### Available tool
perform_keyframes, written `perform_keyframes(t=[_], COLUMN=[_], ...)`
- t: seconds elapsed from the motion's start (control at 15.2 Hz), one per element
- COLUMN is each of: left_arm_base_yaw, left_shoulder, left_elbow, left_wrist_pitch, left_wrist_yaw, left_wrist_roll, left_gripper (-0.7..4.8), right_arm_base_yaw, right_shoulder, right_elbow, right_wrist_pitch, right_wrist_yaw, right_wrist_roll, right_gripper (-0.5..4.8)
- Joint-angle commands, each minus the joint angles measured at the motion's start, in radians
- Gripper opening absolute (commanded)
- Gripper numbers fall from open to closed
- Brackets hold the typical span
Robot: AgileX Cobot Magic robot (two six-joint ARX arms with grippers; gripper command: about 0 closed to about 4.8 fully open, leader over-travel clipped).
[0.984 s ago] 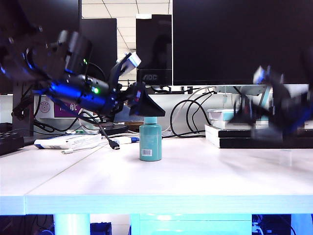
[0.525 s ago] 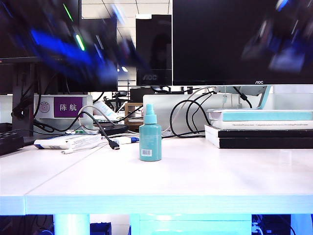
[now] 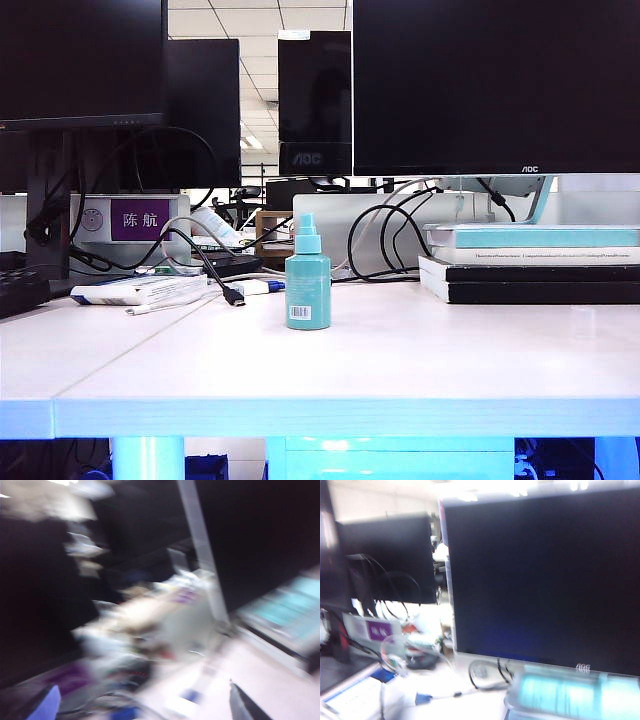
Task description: Pick up the sprayer with the left hand and remove the lid with the right hand then place it on the table.
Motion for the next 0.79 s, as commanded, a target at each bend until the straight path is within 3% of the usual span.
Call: perform_keyframes(t=[0.07, 0.26, 0.39, 0.46, 0.52, 0.66, 0.72, 0.79], left_arm_base_yaw=[0.001, 0.001, 0.000, 0.000, 0.000, 0.000, 0.000, 0.000], left_shoulder=[-0.216, -0.458, -0.609, -0.709, -0.790, -0.897, -0.911, -0.907], left_elbow=[-0.049, -0.220, -0.339, -0.410, -0.461, -0.534, -0.575, -0.584], left_wrist_pitch=[-0.108, -0.196, -0.194, -0.201, -0.204, -0.256, -0.225, -0.223], left_wrist_yaw=[-0.123, -0.325, -0.325, -0.332, -0.362, -0.422, -0.497, -0.569], left_wrist_roll=[0.012, -0.053, -0.074, -0.078, -0.078, -0.105, -0.140, -0.236], left_gripper=[3.26, 3.26, 3.26, 2.93, 2.67, 2.66, 2.42, 2.09], right_arm_base_yaw=[0.001, 0.002, 0.001, 0.002, 0.001, 0.001, 0.001, 0.001], right_shoulder=[-0.145, -0.270, -0.335, -0.388, -0.457, -0.600, -0.687, -0.695], right_elbow=[0.000, -0.002, -0.006, -0.028, -0.069, -0.190, -0.274, -0.327], right_wrist_pitch=[-0.163, -0.315, -0.376, -0.416, -0.484, -0.556, -0.540, -0.509], right_wrist_yaw=[0.019, 0.019, 0.034, 0.034, 0.034, 0.036, 0.049, 0.064], right_wrist_roll=[-0.006, -0.024, -0.040, -0.050, -0.059, -0.064, -0.011, 0.043], right_gripper=[1.12, 1.12, 1.12, 1.12, 1.12, 1.12, 1.12, 1.13])
